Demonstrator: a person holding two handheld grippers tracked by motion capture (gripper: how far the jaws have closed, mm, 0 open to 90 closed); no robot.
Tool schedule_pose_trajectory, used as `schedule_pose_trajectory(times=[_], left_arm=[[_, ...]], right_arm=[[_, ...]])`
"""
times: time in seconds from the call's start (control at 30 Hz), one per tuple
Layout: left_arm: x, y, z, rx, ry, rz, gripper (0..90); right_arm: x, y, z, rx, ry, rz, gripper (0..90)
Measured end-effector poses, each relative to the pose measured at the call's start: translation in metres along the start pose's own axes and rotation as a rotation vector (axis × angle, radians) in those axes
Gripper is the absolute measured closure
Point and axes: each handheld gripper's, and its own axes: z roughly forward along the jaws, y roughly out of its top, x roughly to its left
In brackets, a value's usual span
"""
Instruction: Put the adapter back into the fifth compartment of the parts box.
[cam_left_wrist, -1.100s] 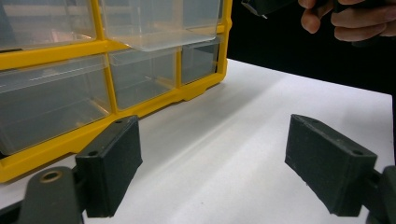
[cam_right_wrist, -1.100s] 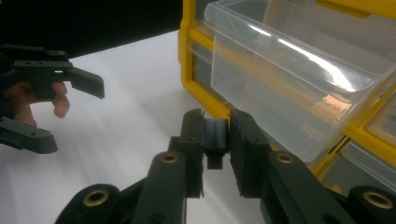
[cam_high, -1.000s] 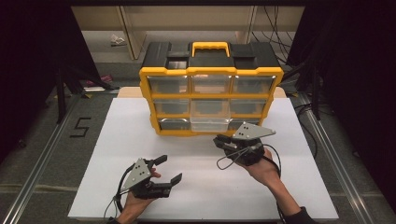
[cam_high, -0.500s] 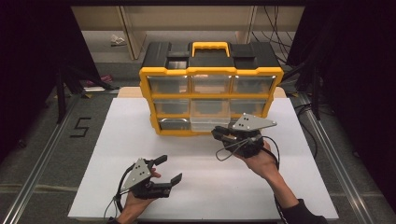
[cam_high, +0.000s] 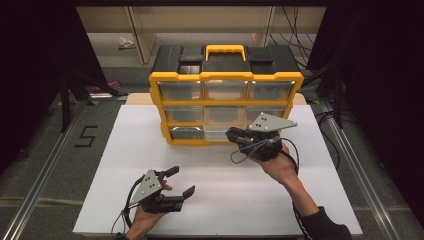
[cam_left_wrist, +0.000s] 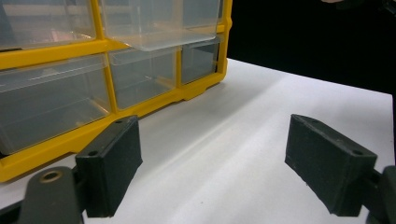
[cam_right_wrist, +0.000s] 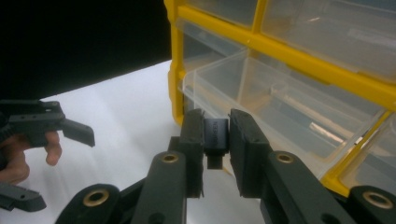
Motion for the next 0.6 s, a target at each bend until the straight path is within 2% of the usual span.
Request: schedule_pose_trajectory(times=[0.6], left_arm=[[0.001,0.000,0.000,0.001,0.001,-0.003,18.0]], right_arm=[[-0.016,0.023,0.014,0.008,-0.045,0.006,76.4]])
